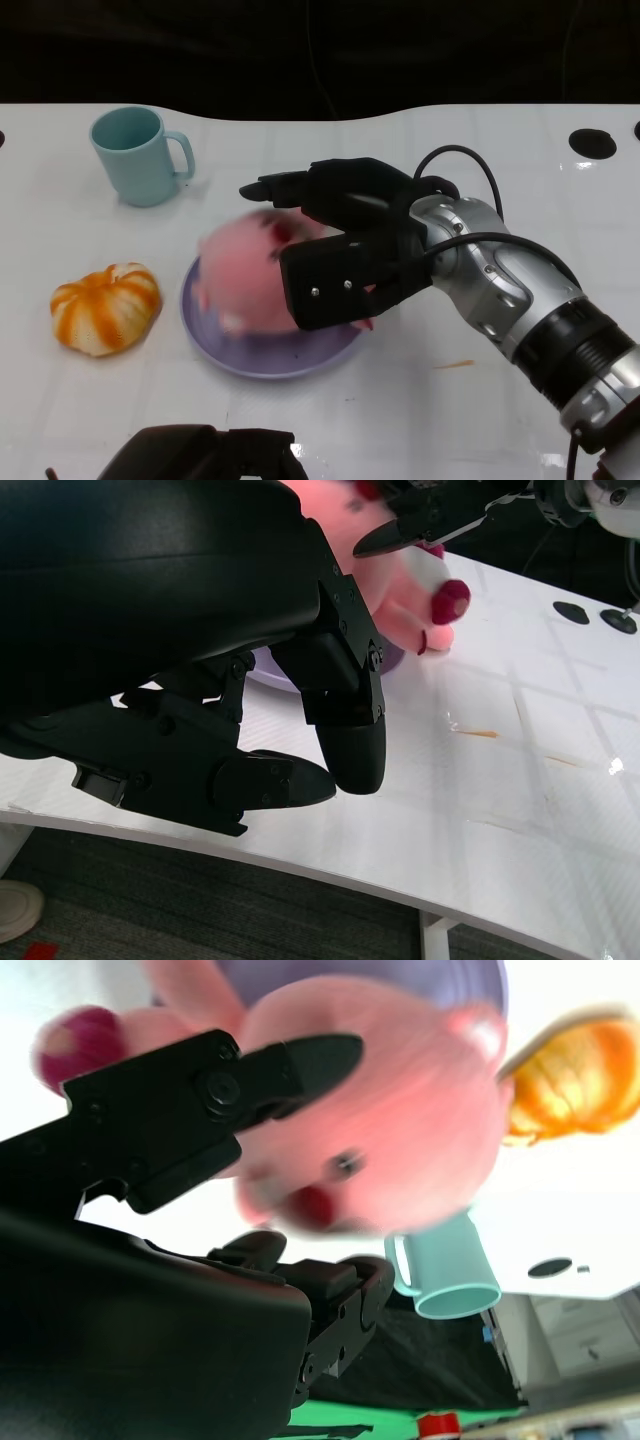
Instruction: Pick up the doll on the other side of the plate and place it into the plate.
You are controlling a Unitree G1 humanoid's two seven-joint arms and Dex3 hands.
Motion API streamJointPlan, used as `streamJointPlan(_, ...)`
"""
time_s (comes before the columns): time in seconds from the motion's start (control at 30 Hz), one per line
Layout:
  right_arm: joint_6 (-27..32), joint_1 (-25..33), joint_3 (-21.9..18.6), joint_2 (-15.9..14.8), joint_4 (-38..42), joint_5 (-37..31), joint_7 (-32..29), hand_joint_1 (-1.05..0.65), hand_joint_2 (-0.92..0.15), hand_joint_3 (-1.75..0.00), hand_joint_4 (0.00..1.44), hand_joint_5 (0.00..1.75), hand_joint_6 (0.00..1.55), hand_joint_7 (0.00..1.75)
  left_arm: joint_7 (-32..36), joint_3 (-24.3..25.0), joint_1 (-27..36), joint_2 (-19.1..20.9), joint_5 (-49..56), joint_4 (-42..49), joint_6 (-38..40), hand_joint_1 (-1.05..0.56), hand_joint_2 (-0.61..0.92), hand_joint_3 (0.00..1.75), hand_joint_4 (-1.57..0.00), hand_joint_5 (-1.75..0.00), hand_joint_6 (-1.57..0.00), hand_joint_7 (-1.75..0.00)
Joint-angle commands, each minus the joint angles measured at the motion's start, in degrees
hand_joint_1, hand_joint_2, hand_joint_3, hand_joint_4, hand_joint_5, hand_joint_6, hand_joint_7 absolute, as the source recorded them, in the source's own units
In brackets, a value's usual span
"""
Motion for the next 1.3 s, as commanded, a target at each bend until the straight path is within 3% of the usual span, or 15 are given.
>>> streamJointPlan(0.03,0.6,-1.1,0.8,-2.6,-3.1,-0.6,3.7,-0.92,-0.92,-0.16,0.00,0.15,0.03,0.01,0.0,0.7,0.3,0.2,-0.3,-0.6,0.3,-0.25,0.92,0.35,-0.72,-1.45,-0.80,-0.77)
streamJointPlan(0.43,-0.1,2.1,-1.5,-6.9,-14.4,1.8,7.7,-0.98,-0.92,-0.22,0.03,0.08,0.02,0.01,0.4,0.7,-0.6,0.4,0.1,0.7,-0.4,-0.26,0.92,0.34,-0.70,-1.50,-0.81,-0.78)
streamJointPlan(0.6,-3.0,6.8,-4.2,-10.1,-20.7,4.6,7.0,-0.91,-0.92,-0.23,0.08,0.13,0.06,0.03,0.5,0.5,-1.4,0.5,0.4,1.6,-0.8,-0.26,0.92,0.34,-0.70,-1.51,-0.81,-0.79)
streamJointPlan(0.93,-2.7,19.3,-11.2,-17.0,-34.0,14.9,13.1,-0.83,-0.92,-0.19,0.11,0.21,0.10,0.04,0.7,0.1,-2.3,0.3,0.5,2.5,-0.9,-0.26,0.92,0.34,-0.70,-1.50,-0.80,-0.81)
streamJointPlan(1.13,-8.0,26.5,-14.8,-21.1,-36.0,19.5,12.5,-0.81,-0.92,-0.19,0.11,0.23,0.10,0.04,1.5,0.4,-2.3,0.4,0.3,3.4,-1.8,-0.26,0.92,0.33,-0.70,-1.51,-0.80,-0.81)
streamJointPlan(1.3,-10.7,31.4,-17.5,-22.2,-36.8,21.2,10.7,-0.78,-0.92,-0.18,0.14,0.27,0.14,0.06,1.3,0.5,-2.3,0.4,0.3,3.4,-1.8,-0.25,0.92,0.33,-0.70,-1.52,-0.79,-0.80)
